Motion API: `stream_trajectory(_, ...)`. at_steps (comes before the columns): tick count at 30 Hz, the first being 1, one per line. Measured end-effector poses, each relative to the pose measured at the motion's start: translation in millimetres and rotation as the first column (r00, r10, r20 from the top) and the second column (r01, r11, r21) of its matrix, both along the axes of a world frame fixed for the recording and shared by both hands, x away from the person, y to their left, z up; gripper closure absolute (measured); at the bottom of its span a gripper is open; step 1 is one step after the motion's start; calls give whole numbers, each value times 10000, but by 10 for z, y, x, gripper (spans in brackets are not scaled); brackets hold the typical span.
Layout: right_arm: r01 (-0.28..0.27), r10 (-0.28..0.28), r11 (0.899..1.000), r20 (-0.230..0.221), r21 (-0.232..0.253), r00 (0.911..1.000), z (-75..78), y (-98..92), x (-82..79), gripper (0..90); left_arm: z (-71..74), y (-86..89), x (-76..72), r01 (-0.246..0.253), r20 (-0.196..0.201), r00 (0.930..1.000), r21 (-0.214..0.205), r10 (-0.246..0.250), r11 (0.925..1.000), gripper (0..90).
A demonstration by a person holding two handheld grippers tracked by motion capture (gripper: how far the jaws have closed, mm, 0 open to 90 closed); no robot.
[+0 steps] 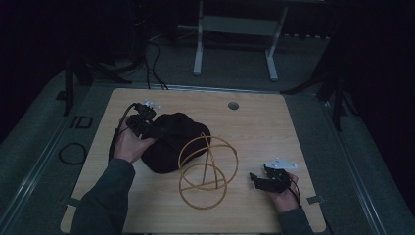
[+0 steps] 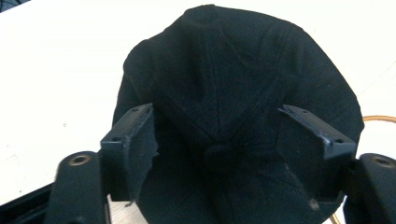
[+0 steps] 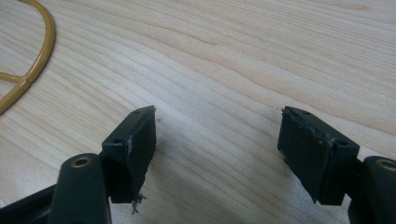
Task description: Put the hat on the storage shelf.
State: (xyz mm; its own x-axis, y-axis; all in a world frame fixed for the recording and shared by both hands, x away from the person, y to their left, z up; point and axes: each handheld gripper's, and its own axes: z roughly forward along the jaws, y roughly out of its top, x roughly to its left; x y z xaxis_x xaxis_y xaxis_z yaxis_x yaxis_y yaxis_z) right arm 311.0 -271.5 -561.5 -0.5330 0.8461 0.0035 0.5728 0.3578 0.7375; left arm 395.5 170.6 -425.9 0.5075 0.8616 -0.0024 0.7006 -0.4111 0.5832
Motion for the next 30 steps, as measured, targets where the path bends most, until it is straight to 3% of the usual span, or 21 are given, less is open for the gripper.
stream_trajectory(9,-8,8,10000,2,7,10000,0,-1,2,276,-38,-98,84,97,-112,9999,185,-95,9998,166)
stream_trajectory(13,-14,14,10000,-2,19,10000,0,-3,3,276,-67,-117,136,114,-303,9995,-84,-117,9999,161)
stream_trajectory(18,-22,22,10000,-3,44,10000,0,-6,5,276,-98,-170,180,103,-271,9996,116,-100,9999,139)
stream_trajectory(22,-22,22,10000,-2,33,10000,0,-4,4,276,-136,-193,223,145,-427,9990,-10,-146,9999,134)
stream_trajectory(30,-26,26,10000,-7,42,10000,0,-5,6,276,-248,-252,311,89,-497,9987,337,-72,9994,79)
